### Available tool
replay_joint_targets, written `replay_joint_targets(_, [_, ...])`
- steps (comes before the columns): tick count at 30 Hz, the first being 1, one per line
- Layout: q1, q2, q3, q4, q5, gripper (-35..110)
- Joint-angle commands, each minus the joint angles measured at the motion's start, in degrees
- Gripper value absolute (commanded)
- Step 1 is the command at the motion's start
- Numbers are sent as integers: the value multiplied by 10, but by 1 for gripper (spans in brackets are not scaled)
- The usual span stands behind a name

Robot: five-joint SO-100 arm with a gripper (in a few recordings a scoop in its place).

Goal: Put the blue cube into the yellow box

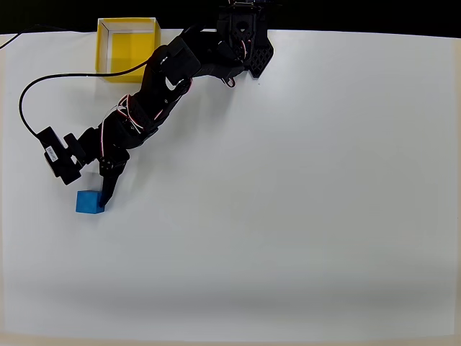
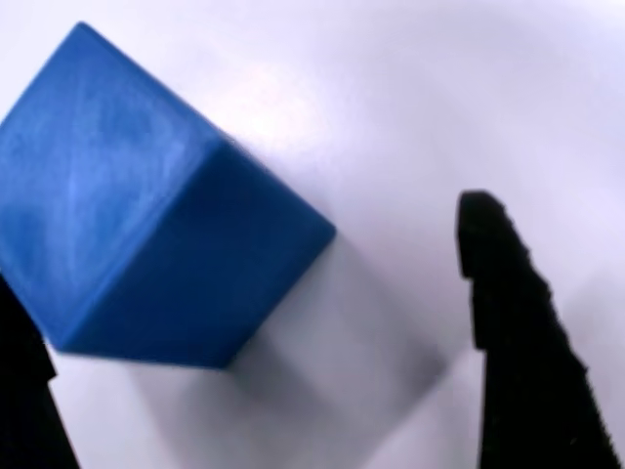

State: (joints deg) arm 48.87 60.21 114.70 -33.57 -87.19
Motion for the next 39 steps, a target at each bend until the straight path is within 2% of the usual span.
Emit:
replay_joint_targets(1, [-4, 0, -99, -32, 4, 47])
replay_joint_targets(9, [-13, -73, -207, -12, 16, 46])
replay_joint_targets(18, [-24, -115, -236, -18, 18, 45])
replay_joint_targets(27, [-32, -130, -244, -18, 18, 30])
replay_joint_targets(39, [-33, -127, -242, 7, -5, 18])
